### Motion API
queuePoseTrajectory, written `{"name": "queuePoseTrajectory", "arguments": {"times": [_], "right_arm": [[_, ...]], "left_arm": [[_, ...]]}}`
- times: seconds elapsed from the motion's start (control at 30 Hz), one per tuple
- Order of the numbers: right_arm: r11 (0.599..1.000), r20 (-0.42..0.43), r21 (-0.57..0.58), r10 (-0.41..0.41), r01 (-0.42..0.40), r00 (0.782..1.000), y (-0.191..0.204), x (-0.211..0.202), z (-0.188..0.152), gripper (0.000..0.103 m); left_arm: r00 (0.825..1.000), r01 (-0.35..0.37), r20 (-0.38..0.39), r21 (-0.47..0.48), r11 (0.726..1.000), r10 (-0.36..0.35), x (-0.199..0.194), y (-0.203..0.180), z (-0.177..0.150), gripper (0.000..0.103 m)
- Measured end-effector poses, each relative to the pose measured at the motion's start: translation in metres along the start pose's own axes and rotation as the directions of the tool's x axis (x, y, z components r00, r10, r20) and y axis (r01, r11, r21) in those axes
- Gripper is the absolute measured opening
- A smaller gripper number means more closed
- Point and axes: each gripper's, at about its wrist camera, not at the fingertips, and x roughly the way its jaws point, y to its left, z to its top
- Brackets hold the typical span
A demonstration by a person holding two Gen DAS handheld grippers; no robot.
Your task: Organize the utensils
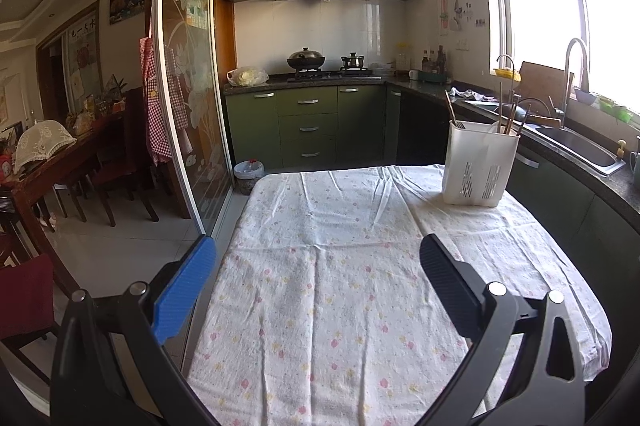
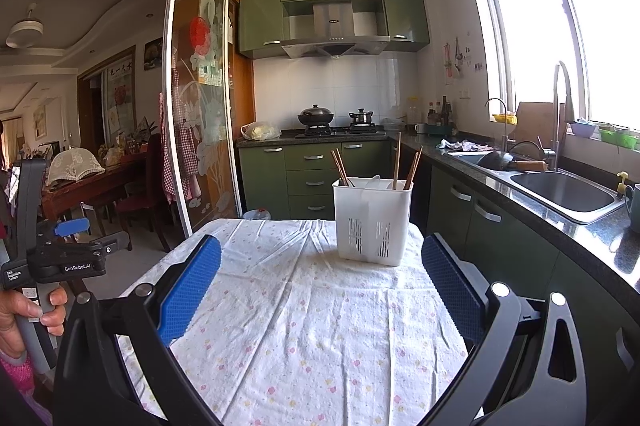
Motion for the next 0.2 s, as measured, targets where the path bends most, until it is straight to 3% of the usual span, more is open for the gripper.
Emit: {"name": "queuePoseTrajectory", "arguments": {"times": [0.07,0.2], "right_arm": [[1.000,0.000,0.000,0.000,0.000,1.000,0.0002,0.0001,0.0001,0.099],[1.000,-0.003,0.000,-0.002,0.002,1.000,0.0000,0.0006,-0.0001,0.099]], "left_arm": [[1.000,-0.027,0.010,-0.001,1.000,0.027,-0.0010,0.0008,0.0008,0.097],[1.000,-0.006,-0.014,-0.013,1.000,0.005,0.0008,0.0062,0.0011,0.097]]}}
